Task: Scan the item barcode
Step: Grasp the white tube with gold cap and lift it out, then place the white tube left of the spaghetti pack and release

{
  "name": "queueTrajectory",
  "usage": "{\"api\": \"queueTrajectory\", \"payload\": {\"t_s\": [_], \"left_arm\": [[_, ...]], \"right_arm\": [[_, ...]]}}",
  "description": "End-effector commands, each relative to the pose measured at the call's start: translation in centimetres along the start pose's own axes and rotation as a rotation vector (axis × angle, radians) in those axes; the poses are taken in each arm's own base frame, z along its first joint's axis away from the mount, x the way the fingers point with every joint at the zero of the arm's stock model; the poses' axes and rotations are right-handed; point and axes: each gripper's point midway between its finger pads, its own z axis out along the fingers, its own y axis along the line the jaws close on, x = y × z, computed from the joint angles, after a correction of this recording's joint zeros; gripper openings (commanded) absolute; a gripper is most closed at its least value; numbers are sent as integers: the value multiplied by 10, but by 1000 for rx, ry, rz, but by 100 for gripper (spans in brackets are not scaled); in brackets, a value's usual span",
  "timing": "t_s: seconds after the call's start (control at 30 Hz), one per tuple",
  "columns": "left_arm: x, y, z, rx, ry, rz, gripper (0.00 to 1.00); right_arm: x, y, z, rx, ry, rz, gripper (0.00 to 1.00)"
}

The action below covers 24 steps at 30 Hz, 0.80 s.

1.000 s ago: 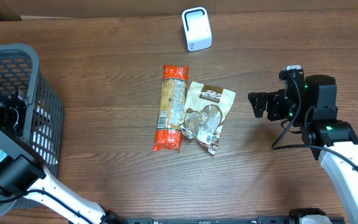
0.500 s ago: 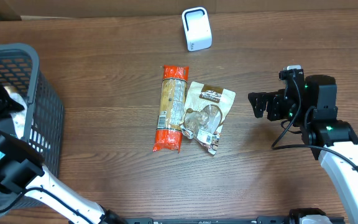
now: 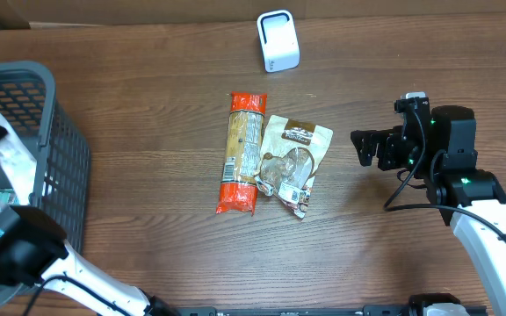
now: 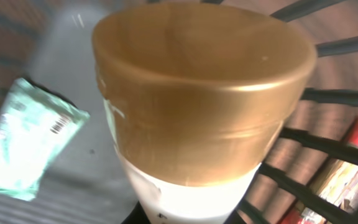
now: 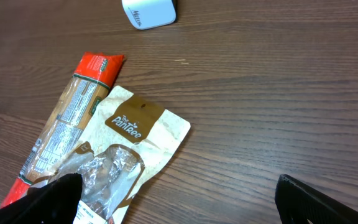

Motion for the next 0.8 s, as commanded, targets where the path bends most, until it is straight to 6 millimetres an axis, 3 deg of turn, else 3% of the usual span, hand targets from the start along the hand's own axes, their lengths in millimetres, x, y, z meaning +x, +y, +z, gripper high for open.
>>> {"api": "queueTrajectory", "payload": {"t_s": [0.0,0.17,0.37,0.57,0.77], "left_arm": [[-7,-42,-107,10,-305,61,4],[11,-81,-188,32,-523,136,4],[59,-139,-251,118,-676,273,4],[96,-194,-256,272,-640,413,4],[115,-234,-229,367,-513,527,4]], "right_arm": [[-11,5,-2,-12,-23,-18,100],[-11,5,-2,-12,-23,-18,100],[-11,5,-2,-12,-23,-18,100],[-11,5,-2,-12,-23,-18,100],[-11,5,-2,-12,-23,-18,100]]}}
